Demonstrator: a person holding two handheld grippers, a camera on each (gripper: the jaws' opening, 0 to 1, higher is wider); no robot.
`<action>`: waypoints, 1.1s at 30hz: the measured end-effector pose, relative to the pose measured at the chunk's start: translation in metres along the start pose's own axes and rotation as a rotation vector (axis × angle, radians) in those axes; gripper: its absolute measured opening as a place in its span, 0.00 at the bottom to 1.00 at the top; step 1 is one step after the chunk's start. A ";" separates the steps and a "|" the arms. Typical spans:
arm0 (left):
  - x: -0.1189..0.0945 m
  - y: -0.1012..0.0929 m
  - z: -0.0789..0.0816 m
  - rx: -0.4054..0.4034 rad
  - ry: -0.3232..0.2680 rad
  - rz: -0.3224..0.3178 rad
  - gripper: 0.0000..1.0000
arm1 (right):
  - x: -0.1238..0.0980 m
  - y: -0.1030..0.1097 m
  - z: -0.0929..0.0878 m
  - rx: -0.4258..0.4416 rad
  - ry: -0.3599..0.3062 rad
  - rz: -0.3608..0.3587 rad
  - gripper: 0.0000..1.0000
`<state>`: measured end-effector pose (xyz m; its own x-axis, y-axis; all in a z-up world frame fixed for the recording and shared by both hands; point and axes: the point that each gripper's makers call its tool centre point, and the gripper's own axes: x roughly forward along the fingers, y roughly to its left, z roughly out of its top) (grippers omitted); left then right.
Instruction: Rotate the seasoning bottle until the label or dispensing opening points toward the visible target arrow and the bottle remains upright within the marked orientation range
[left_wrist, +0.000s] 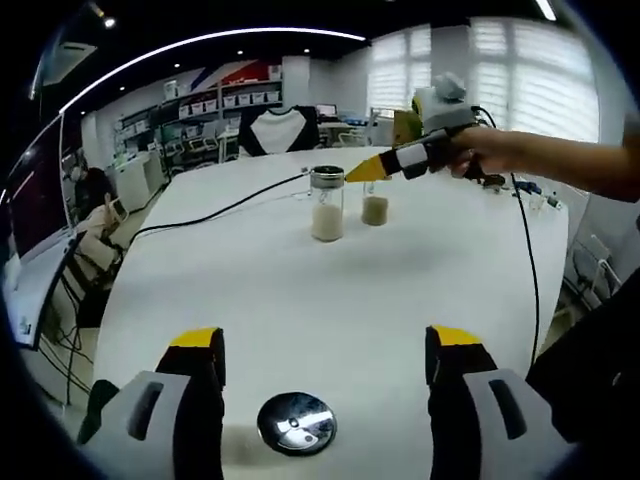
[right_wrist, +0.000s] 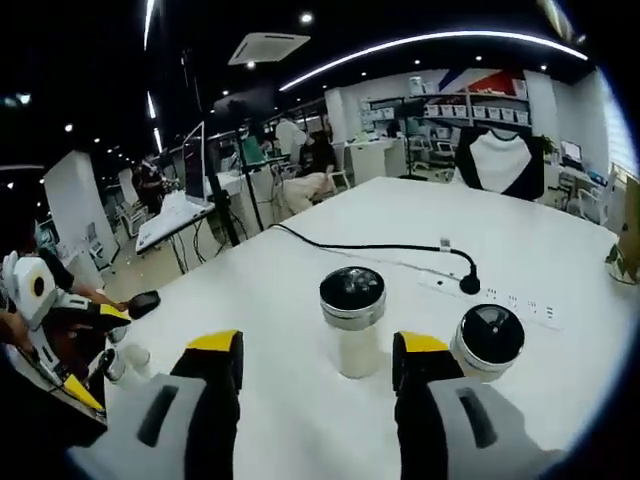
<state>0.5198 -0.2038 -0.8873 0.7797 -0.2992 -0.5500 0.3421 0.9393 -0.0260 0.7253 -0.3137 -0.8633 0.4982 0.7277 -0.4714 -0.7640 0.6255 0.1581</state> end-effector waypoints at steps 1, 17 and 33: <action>-0.001 -0.001 0.000 0.003 0.002 0.000 0.87 | 0.005 -0.003 0.002 -0.004 0.000 -0.005 0.59; -0.015 -0.003 -0.010 0.008 0.022 0.021 0.84 | 0.046 -0.020 0.007 -0.066 0.033 -0.094 0.53; -0.025 0.003 -0.009 -0.023 0.001 0.030 0.83 | 0.057 -0.023 0.004 -0.092 0.056 -0.098 0.38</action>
<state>0.4964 -0.1918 -0.8813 0.7890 -0.2711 -0.5513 0.3070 0.9513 -0.0285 0.7728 -0.2854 -0.8901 0.5505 0.6458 -0.5291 -0.7484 0.6625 0.0300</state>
